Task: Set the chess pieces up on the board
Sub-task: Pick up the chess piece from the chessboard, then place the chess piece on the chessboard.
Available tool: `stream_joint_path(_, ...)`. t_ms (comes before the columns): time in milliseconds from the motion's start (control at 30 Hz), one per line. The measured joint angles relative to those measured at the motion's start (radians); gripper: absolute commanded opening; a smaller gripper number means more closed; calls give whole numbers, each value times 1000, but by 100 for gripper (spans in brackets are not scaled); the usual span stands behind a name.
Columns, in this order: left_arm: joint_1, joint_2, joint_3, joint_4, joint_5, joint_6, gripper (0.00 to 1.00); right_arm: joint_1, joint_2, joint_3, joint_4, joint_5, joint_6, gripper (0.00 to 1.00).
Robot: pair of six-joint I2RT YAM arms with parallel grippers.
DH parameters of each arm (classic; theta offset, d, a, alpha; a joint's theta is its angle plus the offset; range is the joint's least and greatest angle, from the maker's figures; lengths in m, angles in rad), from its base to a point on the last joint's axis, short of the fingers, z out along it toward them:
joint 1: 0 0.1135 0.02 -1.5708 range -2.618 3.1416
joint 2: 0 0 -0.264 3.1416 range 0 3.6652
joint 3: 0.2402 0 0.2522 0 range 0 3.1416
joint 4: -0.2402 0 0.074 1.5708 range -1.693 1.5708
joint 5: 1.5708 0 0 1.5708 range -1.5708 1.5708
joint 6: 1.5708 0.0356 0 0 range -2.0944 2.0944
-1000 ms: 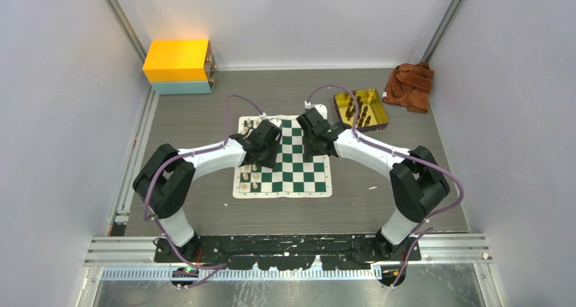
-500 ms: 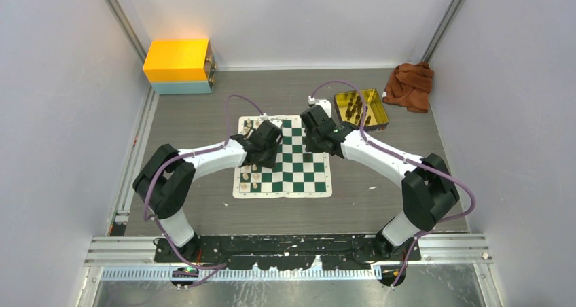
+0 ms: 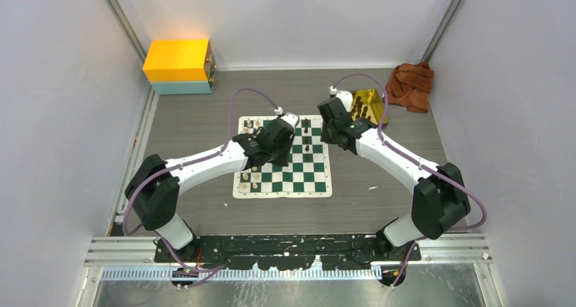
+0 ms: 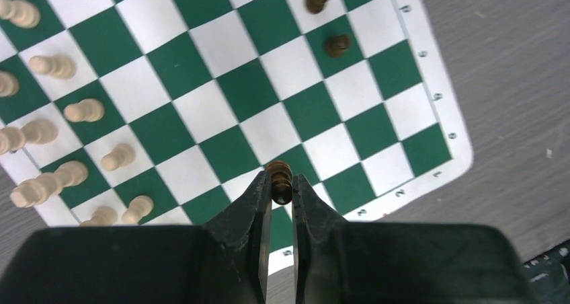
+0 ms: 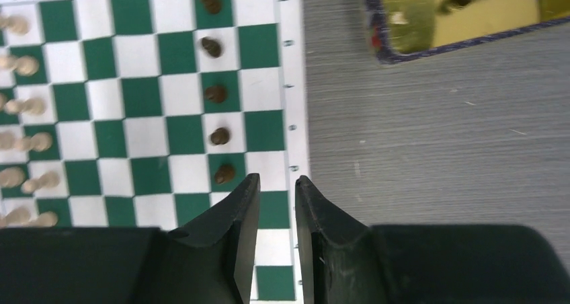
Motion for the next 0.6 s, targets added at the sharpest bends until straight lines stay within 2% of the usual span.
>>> stream_joint_path(167, -51, 13, 40, 3, 6, 11, 0, -122, -16, -41, 12, 18, 14, 32)
stream_joint_path(400, -102, 144, 111, 8, 21, 25, 0, -311, -48, -92, 39, 20, 43, 32)
stream_joint_path(600, -130, 248, 173, 2, 21, 31, 0, -378, -51, -105, 67, 3, 58, 32)
